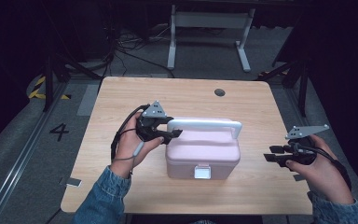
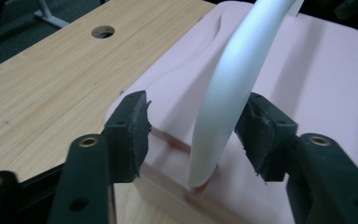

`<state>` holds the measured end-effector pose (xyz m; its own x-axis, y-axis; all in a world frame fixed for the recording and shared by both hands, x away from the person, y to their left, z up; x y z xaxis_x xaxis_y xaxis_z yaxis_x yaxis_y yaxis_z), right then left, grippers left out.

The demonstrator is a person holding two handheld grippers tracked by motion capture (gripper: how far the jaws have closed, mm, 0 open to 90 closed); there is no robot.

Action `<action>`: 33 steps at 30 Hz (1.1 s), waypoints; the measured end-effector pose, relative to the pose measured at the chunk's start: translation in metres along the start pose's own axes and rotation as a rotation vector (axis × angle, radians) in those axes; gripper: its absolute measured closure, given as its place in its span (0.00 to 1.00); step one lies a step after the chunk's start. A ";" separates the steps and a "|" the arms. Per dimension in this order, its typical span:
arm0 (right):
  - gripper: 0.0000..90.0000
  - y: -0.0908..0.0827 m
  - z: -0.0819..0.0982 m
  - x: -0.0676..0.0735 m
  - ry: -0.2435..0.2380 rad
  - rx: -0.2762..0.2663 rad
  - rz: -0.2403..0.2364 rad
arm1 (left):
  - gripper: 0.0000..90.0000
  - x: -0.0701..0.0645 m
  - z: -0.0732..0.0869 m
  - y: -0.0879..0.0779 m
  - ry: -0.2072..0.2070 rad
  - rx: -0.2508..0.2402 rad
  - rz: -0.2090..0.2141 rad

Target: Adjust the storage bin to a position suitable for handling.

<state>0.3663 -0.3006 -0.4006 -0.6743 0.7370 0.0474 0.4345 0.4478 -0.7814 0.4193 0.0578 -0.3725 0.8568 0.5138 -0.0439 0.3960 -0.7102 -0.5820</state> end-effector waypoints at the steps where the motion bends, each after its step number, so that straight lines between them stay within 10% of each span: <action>1: 0.65 0.000 0.000 0.000 -0.002 -0.002 0.001 | 0.56 -0.001 0.000 0.000 -0.001 -0.003 -0.002; 17: 0.65 0.002 -0.001 0.002 0.001 -0.006 -0.009 | 0.81 -0.005 -0.008 -0.001 0.014 -0.023 -0.035; 33: 0.69 -0.001 -0.009 0.017 -0.015 -0.034 -0.060 | 0.78 0.004 -0.023 -0.008 -0.129 -0.024 0.113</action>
<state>0.3600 -0.2845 -0.3932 -0.7083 0.7008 0.0846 0.4130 0.5086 -0.7555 0.4270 0.0539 -0.3492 0.8476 0.4863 -0.2124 0.3087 -0.7775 -0.5479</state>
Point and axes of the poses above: each handheld gripper's, and its own axes: y roughly forward along the jaws, z roughly out of its underside, x roughly to its left, the point moved 7 cm from there along y, roughly forward along the jaws
